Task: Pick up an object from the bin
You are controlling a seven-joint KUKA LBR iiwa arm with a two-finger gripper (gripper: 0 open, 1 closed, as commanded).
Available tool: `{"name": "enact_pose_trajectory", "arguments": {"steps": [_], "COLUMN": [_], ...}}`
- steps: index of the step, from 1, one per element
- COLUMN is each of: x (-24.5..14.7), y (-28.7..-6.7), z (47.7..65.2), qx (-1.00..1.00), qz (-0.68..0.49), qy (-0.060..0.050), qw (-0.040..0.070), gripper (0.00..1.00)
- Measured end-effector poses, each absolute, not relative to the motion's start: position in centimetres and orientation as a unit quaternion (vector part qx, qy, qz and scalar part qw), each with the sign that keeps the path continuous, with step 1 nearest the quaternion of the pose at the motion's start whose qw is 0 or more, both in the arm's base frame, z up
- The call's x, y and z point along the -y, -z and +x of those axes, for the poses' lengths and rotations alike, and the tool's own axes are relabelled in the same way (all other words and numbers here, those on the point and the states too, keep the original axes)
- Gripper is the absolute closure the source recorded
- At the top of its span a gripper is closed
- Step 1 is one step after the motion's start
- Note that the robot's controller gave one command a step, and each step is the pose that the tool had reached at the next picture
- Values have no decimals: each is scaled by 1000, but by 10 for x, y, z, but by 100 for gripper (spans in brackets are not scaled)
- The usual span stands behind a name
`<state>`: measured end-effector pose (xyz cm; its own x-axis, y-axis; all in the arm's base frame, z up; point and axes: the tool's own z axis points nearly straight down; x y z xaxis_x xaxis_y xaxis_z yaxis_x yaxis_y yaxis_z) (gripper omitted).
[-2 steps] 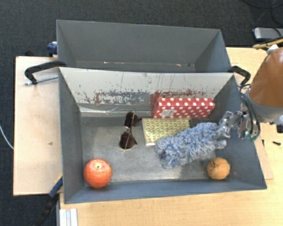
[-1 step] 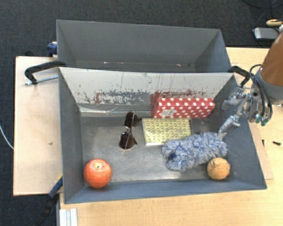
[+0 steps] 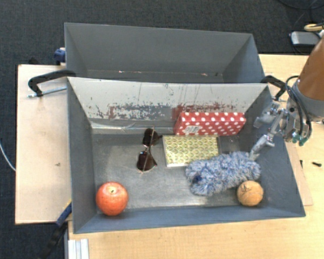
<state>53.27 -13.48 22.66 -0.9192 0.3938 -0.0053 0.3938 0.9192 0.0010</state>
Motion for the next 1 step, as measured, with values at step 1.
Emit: {"name": "enact_pose_trajectory", "arguments": {"steps": [1], "x": [137], "y": [-172], "z": [526], "qx": [-980], "qz": [197], "qy": [0], "qw": [4], "gripper": [0]}}
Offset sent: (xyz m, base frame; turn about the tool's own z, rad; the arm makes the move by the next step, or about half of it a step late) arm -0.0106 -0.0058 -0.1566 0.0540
